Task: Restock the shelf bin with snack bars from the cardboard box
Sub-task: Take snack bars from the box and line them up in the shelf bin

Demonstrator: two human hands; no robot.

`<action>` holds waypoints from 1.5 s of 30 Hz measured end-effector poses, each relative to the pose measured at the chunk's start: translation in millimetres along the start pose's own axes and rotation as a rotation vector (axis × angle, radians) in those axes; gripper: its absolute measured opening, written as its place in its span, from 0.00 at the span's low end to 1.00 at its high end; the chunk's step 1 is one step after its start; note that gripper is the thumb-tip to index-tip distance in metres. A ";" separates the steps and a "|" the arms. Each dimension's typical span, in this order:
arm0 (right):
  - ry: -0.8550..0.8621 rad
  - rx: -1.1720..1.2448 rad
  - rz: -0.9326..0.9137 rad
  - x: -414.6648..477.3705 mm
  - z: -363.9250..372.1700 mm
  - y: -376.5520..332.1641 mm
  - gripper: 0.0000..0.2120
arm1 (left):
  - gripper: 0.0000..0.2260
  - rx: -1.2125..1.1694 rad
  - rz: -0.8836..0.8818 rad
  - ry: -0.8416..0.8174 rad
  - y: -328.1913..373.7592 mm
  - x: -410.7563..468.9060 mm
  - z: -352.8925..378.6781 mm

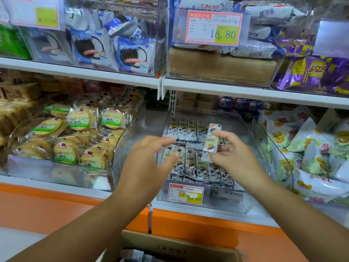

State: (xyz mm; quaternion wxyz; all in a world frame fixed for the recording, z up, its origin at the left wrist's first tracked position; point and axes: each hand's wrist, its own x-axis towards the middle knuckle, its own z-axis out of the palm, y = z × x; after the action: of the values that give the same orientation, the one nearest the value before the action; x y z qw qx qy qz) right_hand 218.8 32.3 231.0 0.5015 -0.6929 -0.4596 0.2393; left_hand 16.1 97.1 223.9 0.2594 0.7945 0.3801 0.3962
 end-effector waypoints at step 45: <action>-0.499 -0.583 -0.181 -139.6 61.6 126.2 0.11 | 0.14 0.255 -0.272 -0.687 -132.5 -157.4 8.5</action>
State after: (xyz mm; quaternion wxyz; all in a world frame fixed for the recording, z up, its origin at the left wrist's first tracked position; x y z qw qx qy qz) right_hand 155.4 -70.3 74.0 0.1758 -0.6834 -0.6752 0.2146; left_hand -92.1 45.1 56.6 0.3208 0.8491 0.4192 0.0187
